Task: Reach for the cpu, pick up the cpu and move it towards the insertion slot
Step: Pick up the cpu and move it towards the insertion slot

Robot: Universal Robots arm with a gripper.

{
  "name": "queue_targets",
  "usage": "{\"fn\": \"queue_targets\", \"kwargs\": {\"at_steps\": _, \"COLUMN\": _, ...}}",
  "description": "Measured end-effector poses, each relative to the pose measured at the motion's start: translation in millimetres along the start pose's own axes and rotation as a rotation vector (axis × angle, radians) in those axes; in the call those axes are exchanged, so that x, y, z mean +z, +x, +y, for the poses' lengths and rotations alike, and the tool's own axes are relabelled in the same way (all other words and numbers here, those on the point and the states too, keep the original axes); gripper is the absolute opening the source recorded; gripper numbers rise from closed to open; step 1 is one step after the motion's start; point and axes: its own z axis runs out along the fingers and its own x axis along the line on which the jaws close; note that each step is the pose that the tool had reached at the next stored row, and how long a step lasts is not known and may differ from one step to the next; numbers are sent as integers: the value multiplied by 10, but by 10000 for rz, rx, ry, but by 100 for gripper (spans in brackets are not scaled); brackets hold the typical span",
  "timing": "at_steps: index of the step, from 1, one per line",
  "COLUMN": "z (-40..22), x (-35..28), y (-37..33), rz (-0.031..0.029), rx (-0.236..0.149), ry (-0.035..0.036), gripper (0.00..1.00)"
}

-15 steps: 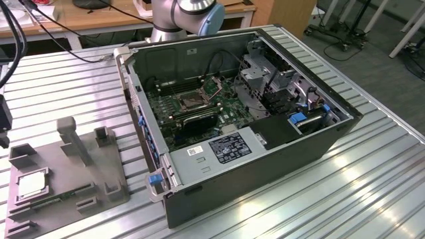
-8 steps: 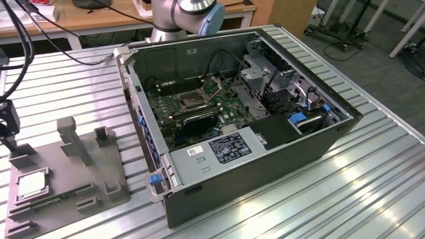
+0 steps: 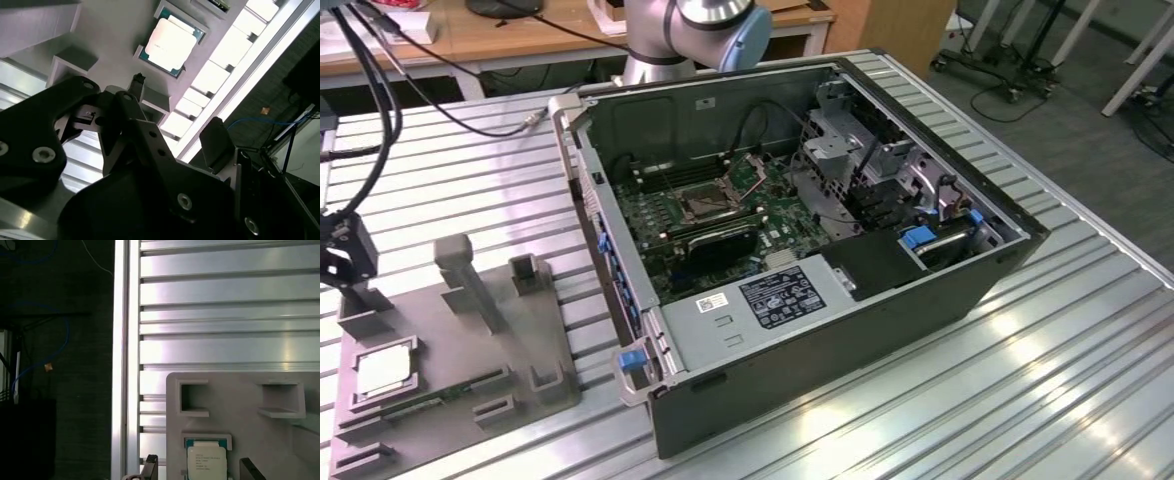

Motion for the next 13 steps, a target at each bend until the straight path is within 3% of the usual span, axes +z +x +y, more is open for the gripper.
{"fn": "queue_targets", "kwargs": {"at_steps": 13, "z": -59, "x": 235, "y": -17, "rz": -4, "rx": 159, "ry": 2, "gripper": 72}}
